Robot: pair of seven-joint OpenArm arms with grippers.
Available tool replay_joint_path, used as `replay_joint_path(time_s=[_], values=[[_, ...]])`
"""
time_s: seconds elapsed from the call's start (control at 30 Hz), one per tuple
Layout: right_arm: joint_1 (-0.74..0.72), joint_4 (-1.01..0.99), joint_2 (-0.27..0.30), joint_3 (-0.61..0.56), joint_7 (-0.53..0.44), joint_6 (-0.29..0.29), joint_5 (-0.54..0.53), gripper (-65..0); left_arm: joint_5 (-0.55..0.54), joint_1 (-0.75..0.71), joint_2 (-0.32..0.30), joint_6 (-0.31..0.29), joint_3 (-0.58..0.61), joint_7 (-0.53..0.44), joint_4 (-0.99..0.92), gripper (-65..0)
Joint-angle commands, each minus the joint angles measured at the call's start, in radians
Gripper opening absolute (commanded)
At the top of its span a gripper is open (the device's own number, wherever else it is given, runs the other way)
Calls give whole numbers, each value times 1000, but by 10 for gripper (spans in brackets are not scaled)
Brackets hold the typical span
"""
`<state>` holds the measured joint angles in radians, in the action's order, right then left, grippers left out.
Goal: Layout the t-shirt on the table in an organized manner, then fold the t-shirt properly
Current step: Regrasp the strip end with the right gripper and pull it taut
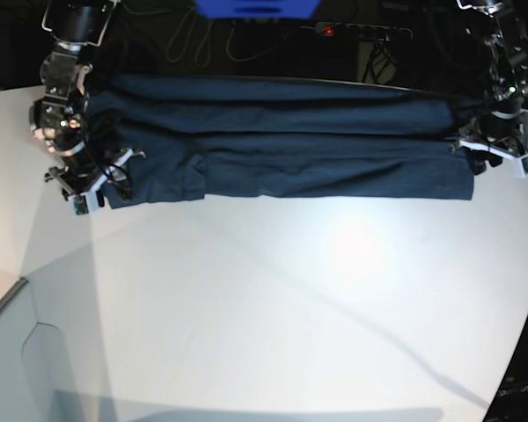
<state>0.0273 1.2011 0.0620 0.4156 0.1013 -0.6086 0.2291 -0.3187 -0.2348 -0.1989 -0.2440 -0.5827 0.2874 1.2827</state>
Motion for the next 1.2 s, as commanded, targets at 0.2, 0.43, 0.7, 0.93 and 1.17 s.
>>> replay_joint_path(time_s=[0.2,0.43,0.7,0.93,1.17], values=[[-46,-16,31,-2,-27,-4,-10,-337,-4,5,-14,-2,-6,-21,13,-415],[-65,-73,31,-2,-25,-4,-10,-337,-7,7,-12,-2,-6,-21,13,-415],[-60,-91,39,-2,-25,-4,-10,-342,-7,8,-10,-1,-6,-21,12,-415],[-66,-83,43,-2,-33,-4,-10,-494,-7,10,-10,-1,-6,-21,13,-415],[-59,-40,43,2,-28,-4,-10,-650,-7,10,-10,-1,-6,-21,12,-415]])
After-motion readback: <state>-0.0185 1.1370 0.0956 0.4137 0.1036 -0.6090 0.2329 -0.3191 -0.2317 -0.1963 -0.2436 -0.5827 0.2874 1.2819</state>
